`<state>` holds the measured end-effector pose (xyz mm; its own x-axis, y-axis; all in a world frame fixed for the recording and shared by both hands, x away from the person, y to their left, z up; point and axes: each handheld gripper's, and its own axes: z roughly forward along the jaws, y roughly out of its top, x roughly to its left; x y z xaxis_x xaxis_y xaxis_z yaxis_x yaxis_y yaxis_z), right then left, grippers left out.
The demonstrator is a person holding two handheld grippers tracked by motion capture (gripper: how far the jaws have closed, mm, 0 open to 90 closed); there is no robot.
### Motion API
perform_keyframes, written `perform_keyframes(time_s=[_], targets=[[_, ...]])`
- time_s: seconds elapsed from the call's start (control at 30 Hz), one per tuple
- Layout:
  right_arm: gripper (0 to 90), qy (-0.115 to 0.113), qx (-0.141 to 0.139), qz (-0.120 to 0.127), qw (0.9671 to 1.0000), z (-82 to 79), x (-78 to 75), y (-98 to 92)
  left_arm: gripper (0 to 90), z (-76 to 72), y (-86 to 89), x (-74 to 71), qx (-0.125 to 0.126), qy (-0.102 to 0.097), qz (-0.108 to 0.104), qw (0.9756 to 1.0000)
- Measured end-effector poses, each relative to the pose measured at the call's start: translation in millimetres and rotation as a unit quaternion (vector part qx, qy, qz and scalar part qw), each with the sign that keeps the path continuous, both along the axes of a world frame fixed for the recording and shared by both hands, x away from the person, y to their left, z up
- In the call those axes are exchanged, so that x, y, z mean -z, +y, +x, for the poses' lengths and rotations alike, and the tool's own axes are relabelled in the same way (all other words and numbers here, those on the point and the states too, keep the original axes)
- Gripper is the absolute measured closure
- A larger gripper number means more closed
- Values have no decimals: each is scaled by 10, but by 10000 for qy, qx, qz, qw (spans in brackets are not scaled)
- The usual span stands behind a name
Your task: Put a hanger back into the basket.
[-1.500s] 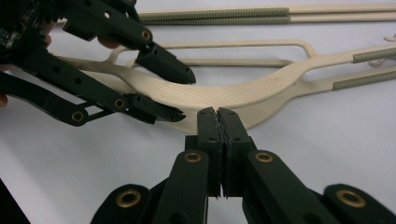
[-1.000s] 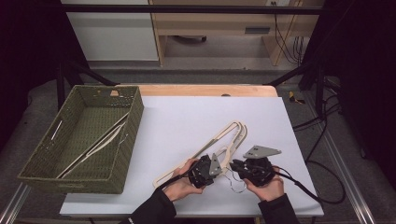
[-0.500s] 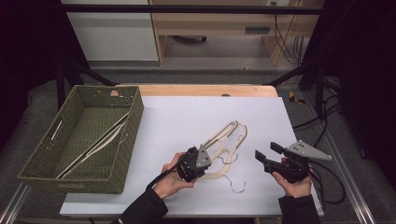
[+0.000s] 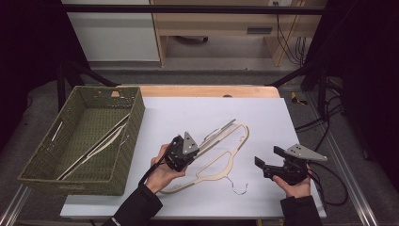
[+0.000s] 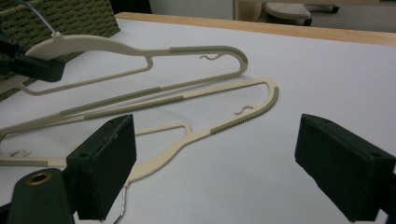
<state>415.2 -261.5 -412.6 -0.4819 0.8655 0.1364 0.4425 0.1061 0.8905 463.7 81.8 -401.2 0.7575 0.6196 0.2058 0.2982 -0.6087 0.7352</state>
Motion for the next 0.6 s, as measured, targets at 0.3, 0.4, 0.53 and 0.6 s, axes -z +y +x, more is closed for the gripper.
perform_keyframes(time_s=[0.3,0.4,0.53,0.6], targets=[[75,-37,-58,-145,9999,-20,15,10,860,0,145,-93,-82,-42,-234,9997],[72,-46,-83,-177,9998,-23,21,12,860,-28,195,-174,-49,-54,-283,9996],[65,-50,-61,-199,9998,-27,22,16,860,-86,271,-344,-13,-138,-484,9987],[60,-73,-69,-217,9997,-33,18,5,860,-119,313,-445,10,-185,-615,9979]])
